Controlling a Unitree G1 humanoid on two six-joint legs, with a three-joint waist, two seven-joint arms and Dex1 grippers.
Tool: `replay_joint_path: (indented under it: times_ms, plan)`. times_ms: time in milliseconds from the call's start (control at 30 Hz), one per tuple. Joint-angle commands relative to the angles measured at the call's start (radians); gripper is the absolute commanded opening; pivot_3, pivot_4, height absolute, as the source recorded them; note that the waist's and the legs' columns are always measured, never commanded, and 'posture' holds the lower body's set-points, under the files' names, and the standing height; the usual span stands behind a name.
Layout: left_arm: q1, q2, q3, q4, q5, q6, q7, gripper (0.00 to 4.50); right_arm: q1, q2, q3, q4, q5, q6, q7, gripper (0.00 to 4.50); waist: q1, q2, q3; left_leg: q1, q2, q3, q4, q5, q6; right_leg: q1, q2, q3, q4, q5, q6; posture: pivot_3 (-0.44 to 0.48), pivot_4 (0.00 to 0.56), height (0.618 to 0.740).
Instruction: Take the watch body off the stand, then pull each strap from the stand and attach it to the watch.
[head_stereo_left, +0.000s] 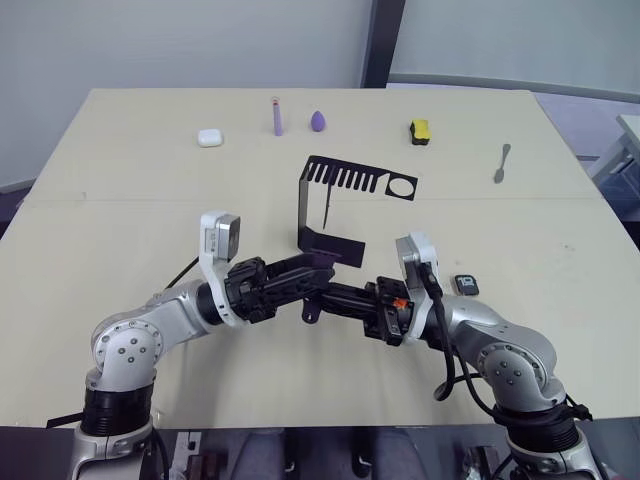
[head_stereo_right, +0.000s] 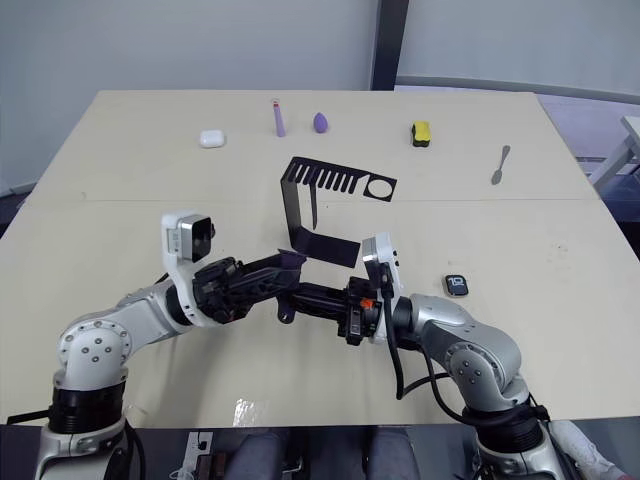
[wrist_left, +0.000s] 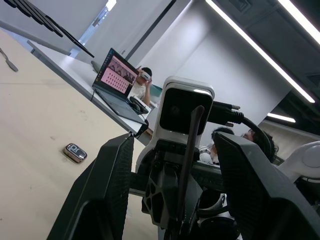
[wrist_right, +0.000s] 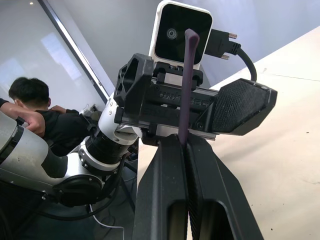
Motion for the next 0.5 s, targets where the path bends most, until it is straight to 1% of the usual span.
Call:
replay_joint_path:
  times_ms: [33,300,333,367,400,500]
  plan:
    - [0.002,-0.01,0.009,-0.015,-0.01,-0.024,0.004,2.75,-0.005,0.006,-0.013,-0.013,0.018,0.004,-0.009,0.0,0.0,0.0,0.0,0.0,0.0,0.0,0.0,0.0,0.0,0.0,0.0,0.0,0.0,0.0,0.0,0.0,0.15,0.74]
    - [0.019,-0.012,-0.002,-0.026,-0.011,-0.031,0.001,2.75,0.001,0.006,-0.018,-0.021,0.02,0.015,-0.013,0.0,0.0,0.0,0.0,0.0,0.0,0.0,0.0,0.0,0.0,0.0,0.0,0.0,0.0,0.0,0.0,0.0,0.15,0.74]
    - [0.021,-0.012,-0.003,-0.026,-0.01,-0.032,0.0,2.33,0.002,0.005,-0.018,-0.021,0.02,0.015,-0.012,0.0,0.0,0.0,0.0,0.0,0.0,0.0,0.0,0.0,0.0,0.0,0.0,0.0,0.0,0.0,0.0,0.0,0.15,0.74]
    - [0.022,-0.013,-0.004,-0.025,-0.01,-0.032,0.0,2.21,0.003,0.004,-0.019,-0.02,0.019,0.014,-0.012,0.0,0.0,0.0,0.0,0.0,0.0,0.0,0.0,0.0,0.0,0.0,0.0,0.0,0.0,0.0,0.0,0.0,0.15,0.74]
    - [0.023,-0.013,-0.004,-0.025,-0.011,-0.032,0.0,1.9,0.004,0.004,-0.019,-0.019,0.019,0.014,-0.012,0.0,0.0,0.0,0.0,0.0,0.0,0.0,0.0,0.0,0.0,0.0,0.0,0.0,0.0,0.0,0.0,0.0,0.15,0.74]
    - [0.025,-0.015,-0.005,-0.025,-0.013,-0.033,0.001,0.38,0.006,0.002,-0.021,-0.019,0.019,0.014,-0.011,0.0,0.0,0.0,0.0,0.0,0.0,0.0,0.0,0.0,0.0,0.0,0.0,0.0,-0.001,0.0,0.0,0.0,0.15,0.74]
